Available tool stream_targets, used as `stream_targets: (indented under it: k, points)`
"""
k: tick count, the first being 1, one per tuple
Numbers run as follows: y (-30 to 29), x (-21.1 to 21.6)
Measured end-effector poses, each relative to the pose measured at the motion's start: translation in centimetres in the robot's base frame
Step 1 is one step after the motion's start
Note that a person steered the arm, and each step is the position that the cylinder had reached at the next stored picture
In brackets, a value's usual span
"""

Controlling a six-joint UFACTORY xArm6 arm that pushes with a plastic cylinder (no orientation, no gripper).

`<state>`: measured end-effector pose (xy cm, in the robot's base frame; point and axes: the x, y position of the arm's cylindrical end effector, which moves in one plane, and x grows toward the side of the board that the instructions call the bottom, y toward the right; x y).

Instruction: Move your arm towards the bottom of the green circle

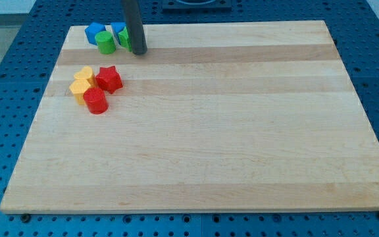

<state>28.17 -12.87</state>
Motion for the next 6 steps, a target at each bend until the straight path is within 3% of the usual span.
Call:
stream_targets:
  k: [3, 6]
  points:
    - [-7.0, 0.5]
    - [-5.3, -0.6]
